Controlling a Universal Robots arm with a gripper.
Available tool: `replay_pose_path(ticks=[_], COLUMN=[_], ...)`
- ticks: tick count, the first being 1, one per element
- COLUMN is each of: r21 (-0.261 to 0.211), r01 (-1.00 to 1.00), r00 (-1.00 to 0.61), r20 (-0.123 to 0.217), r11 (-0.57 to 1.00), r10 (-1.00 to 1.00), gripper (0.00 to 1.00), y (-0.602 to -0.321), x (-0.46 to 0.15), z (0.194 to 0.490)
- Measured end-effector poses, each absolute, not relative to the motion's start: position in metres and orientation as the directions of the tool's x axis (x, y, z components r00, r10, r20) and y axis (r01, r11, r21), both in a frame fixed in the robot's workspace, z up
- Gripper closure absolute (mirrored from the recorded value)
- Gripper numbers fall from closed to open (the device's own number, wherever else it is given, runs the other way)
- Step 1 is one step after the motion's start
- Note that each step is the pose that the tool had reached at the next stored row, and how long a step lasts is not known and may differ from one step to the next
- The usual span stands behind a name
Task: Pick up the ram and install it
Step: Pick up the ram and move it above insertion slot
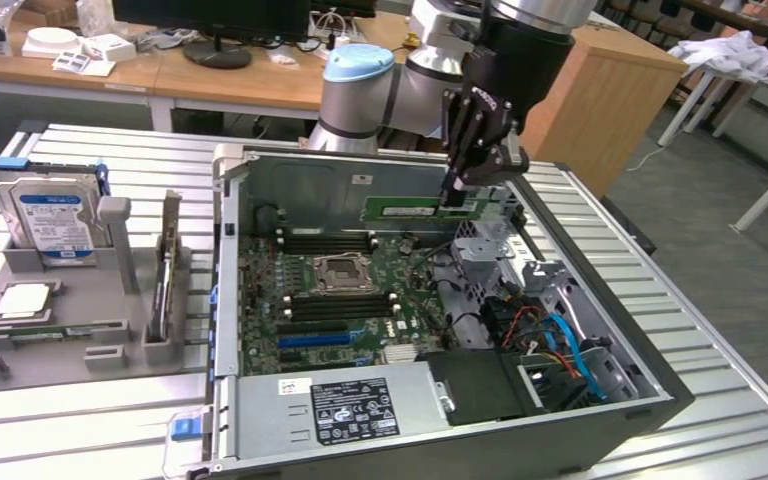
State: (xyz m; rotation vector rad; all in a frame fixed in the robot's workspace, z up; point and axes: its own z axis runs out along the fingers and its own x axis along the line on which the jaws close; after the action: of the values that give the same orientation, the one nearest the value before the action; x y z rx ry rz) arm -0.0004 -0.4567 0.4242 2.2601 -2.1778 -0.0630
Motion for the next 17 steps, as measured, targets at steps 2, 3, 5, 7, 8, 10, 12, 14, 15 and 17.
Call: replay_pose_path(ticks=[2,3,5,7,8,10,12,14,15,17], r21=[0.030,0.030,0.030,0.030,0.030,0.029,0.029,0.030,0.030,0.029], r01=[-0.999,-0.999,-1.000,-1.000,-1.000,-1.000,-1.000,-1.000,-1.000,-1.000], r00=[0.030,0.025,0.009,-0.006,-0.008,-0.008,-0.008,-0.008,-0.008,-0.008], r20=[-0.027,-0.027,-0.027,-0.027,-0.027,-0.027,-0.027,-0.027,-0.027,-0.027], r11=[-0.031,-0.026,-0.010,0.005,0.007,0.007,0.007,0.007,0.007,0.007], r10=[-0.999,-0.999,-1.000,-1.000,-1.000,-1.000,-1.000,-1.000,-1.000,-1.000], gripper=[0.88,0.88,0.88,0.88,0.88,0.88,0.88,0.88,0.88,0.88], y=[-0.457,-0.457,-0.457,-0.456,-0.456,-0.457,-0.456,-0.456,-0.456,-0.456], x=[-0.003,-0.004,-0.006,-0.008,-0.008,-0.009,-0.012,-0.017,-0.020,-0.025], z=[0.424,0.424,0.424,0.424,0.424,0.424,0.424,0.424,0.424,0.424])
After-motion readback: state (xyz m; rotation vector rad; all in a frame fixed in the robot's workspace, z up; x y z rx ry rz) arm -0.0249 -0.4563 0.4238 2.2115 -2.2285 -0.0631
